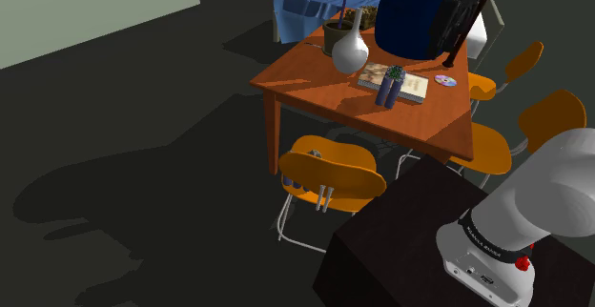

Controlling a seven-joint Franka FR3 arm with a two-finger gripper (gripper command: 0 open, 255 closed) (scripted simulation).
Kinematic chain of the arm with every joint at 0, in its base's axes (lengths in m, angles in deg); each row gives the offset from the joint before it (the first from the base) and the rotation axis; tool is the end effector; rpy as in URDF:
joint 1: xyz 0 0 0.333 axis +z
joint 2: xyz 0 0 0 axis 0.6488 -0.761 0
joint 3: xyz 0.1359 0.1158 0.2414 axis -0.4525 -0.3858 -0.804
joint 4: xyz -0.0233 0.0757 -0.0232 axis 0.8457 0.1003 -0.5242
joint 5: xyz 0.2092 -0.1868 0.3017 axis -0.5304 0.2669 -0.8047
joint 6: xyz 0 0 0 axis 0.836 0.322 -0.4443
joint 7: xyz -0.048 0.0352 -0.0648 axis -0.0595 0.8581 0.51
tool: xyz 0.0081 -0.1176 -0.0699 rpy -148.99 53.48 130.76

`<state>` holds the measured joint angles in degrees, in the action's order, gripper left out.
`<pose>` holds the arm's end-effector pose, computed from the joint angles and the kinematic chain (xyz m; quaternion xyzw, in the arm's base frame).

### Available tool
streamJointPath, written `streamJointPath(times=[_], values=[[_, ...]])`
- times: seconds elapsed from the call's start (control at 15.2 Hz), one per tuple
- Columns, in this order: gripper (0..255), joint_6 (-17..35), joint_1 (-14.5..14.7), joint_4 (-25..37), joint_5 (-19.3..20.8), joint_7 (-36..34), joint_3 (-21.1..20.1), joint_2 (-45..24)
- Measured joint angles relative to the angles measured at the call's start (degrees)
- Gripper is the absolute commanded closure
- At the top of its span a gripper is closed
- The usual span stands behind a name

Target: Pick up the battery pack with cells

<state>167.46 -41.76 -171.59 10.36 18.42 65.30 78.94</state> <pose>0.3387 -0.0238 0.5437 -0.9972 -0.0392 0.0360 0.0524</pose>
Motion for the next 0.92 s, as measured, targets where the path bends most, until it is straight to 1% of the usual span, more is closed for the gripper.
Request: streamJointPath(times=[0.13,0.46,0.66,0.92], values=[[0,0.6,-0.2,-0.1,0.3,0.4,0.4,-0.6],[0,7.1,-1.9,-2.1,3.0,3.3,3.4,-4.8],[0,12.2,-2.9,-3.1,4.5,5.1,5.4,-8.7],[0,17.7,-4.0,-1.7,5.8,7.5,8.1,-15.3]])
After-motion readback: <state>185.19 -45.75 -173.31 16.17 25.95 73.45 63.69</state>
